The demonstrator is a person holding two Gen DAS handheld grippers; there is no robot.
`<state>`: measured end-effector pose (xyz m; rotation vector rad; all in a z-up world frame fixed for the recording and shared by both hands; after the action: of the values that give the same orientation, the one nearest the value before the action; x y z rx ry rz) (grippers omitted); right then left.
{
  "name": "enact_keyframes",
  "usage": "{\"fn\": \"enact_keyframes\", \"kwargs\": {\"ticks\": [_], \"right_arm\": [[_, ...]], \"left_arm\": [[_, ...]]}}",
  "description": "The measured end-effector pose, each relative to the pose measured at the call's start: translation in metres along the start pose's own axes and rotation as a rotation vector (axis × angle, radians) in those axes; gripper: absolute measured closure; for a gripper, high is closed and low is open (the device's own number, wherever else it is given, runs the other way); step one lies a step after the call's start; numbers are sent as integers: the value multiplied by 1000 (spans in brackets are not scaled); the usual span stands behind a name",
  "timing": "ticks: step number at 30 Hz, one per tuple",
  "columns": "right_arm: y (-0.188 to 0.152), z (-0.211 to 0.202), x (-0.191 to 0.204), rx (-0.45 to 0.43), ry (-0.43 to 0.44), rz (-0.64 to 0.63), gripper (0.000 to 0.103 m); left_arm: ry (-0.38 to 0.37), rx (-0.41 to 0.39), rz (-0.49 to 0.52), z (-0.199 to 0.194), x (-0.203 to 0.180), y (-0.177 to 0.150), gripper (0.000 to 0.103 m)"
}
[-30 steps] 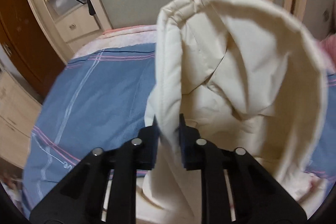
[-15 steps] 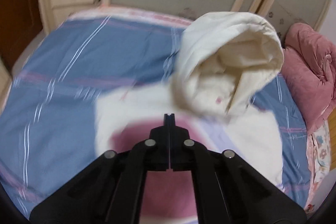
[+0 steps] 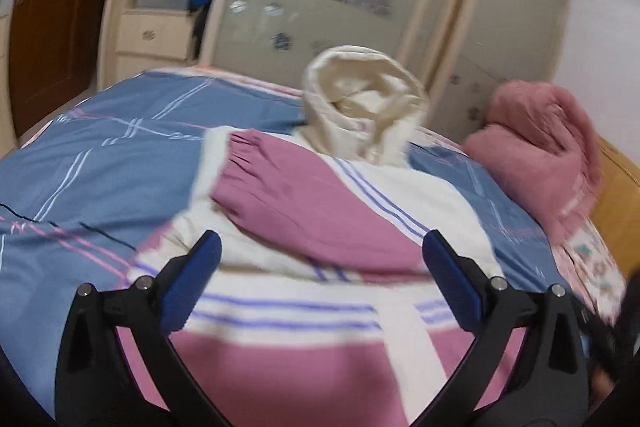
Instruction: Fold large clothes
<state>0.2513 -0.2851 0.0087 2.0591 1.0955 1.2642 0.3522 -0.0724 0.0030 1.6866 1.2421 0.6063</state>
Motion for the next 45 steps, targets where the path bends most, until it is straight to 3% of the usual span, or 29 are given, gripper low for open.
{"fn": "enact_keyframes", "kwargs": {"ticks": [4, 6, 11, 15, 18, 19, 20, 21, 22, 23, 28, 32, 34, 37, 41, 43, 45], "right_arm": [[39, 30, 16, -6, -18, -42, 1], [76, 67, 34, -10, -21, -82, 1], [160, 209, 59, 73, -134, -135, 5], [205, 315, 65, 135, -289, -295, 11], [224, 366, 47, 194, -394, -300, 19], [228, 375, 42, 207, -400, -280, 29], [233, 383, 42, 215, -365, -252, 50], [233, 385, 43, 221, -345, -240, 63], [233, 384, 46, 225, -321, -237, 93], [232, 378, 49, 216, -300, -252, 99], [222, 314, 65, 112, -227, -355, 100], [181, 235, 59, 75, -149, -387, 100], [151, 198, 40, 69, -108, -340, 100], [104, 179, 3, 105, -134, -322, 100], [55, 189, -39, 185, -173, -249, 100], [49, 196, -41, 194, -169, -251, 100], [53, 195, -37, 178, -159, -242, 93]], "left_arm": [[7, -65, 68, -10, -20, -12, 2], [15, -37, 82, -6, -20, -22, 2], [13, 13, 37, -8, 4, -38, 2], [21, 38, -32, -6, 29, -39, 2], [34, 35, -24, -7, 39, -36, 2], [42, 36, -20, -6, 43, -36, 2], [44, 36, -22, -6, 45, -35, 2], [44, 39, -33, -6, 49, -34, 2], [43, 42, -43, -6, 51, -34, 2], [40, 46, -56, -5, 53, -35, 2], [11, 64, -83, -5, 48, -38, 2], [-7, 64, -90, -6, 40, -38, 2], [-15, 67, -97, -5, 37, -39, 2], [-50, 82, -103, -3, 30, -40, 2], [-79, 92, -106, 2, 23, -43, 2], [-99, 101, -106, 6, 20, -45, 2], [-113, 112, -113, 11, 19, -48, 2]]}}
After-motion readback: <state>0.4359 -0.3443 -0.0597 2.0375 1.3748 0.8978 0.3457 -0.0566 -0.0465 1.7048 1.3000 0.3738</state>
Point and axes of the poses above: each gripper's, at about its wrist camera, not at the fingertips, and z roughly the way its jaws point, x to its left, y to its top, the point moved 9 cm from there along z, roughly the way its jaws point, and after that the axes turned 10 degrees about z, right-handed, at the moved point
